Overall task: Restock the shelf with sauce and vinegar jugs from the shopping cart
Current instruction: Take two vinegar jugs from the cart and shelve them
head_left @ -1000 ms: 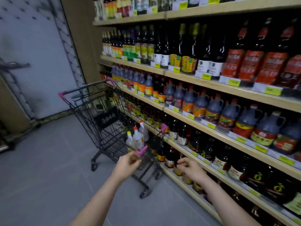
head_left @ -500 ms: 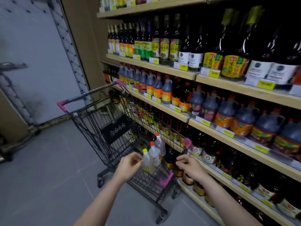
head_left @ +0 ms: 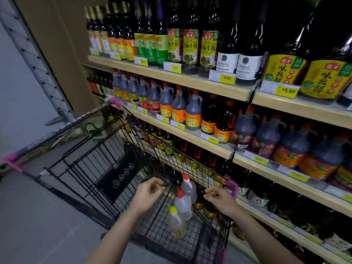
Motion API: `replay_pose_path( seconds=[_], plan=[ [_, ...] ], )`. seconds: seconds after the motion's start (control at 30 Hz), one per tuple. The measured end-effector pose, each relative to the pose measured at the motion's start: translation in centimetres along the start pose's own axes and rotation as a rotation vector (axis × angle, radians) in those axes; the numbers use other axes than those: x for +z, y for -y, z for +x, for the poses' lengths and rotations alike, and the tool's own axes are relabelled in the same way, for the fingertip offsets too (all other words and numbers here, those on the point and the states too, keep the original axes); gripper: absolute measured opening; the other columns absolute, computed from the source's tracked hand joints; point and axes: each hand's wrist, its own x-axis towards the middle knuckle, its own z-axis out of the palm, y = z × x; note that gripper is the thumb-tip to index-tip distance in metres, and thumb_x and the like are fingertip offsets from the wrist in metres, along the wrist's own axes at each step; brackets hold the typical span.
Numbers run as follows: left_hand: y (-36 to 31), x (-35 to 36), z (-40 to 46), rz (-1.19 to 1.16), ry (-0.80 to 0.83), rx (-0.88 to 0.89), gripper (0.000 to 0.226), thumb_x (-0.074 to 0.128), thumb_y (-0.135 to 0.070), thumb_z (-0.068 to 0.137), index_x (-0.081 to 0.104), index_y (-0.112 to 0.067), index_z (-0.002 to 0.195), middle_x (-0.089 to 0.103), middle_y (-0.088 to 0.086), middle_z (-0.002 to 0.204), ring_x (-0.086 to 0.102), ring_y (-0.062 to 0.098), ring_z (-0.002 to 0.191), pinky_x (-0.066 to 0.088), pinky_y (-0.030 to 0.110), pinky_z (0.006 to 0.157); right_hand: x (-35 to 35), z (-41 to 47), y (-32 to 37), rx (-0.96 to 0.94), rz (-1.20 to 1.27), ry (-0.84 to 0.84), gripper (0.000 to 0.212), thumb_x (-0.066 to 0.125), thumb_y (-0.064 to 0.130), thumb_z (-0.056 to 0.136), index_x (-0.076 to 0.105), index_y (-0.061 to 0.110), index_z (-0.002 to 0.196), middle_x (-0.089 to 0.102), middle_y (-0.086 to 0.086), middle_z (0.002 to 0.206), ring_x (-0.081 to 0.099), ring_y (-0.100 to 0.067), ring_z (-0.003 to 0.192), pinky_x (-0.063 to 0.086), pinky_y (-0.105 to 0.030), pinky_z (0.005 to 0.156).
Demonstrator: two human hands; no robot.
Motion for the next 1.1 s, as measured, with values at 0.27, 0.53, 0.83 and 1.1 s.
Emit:
replay_pose_path(
  seconds=[0.27,0.53,0.83,1.1],
  plan=[
    [6.9,-1.9,12.9,-0.024,0.272,0.083,0.005,0.064,-0.028,0.079,0.061,-0.026,0.082,0.052,-0.012,0.058,0.052,0.01,0.062,0.046,0.026,0.07,5.0,7.1,1.6,0.207,0.066,-0.183,0.007,0.063,0.01,0.086,0.059,0.014,0.091,0.061,-0.003,0.093,0.059,-0.024,0.1,0.049,-0.034,0.089],
    [11.5,2.1,21.2,0.085,0.493,0.101,0.011,0.065,-0.022,0.086,0.058,-0.03,0.088,0.062,-0.011,0.073,0.061,0.008,0.075,0.049,0.024,0.071,7.9,13.9,0.5,0.284,0.102,-0.269,0.022,0.065,0.017,0.086,0.059,0.012,0.106,0.059,0.0,0.096,0.058,-0.02,0.096,0.047,-0.035,0.087],
    [18.1,8.8,23.4,0.085,0.566,0.064,0.006,0.062,-0.026,0.088,0.06,-0.025,0.094,0.059,-0.018,0.081,0.057,-0.004,0.078,0.044,0.011,0.066,13.0,22.3,-7.2,0.384,0.026,-0.317,0.022,0.064,0.021,0.086,0.056,0.011,0.104,0.057,-0.004,0.094,0.053,-0.02,0.084,0.037,-0.018,0.054],
    [19.7,10.0,22.4,0.068,0.621,-0.002,0.025,0.067,-0.025,0.084,0.062,-0.015,0.106,0.062,-0.008,0.085,0.059,0.005,0.08,0.042,0.004,0.064,13.4,22.0,-8.4,0.32,0.142,-0.361,0.021,0.059,0.021,0.091,0.049,0.019,0.072,0.049,0.008,0.064,0.048,-0.011,0.062,0.034,-0.017,0.053]
  ],
)
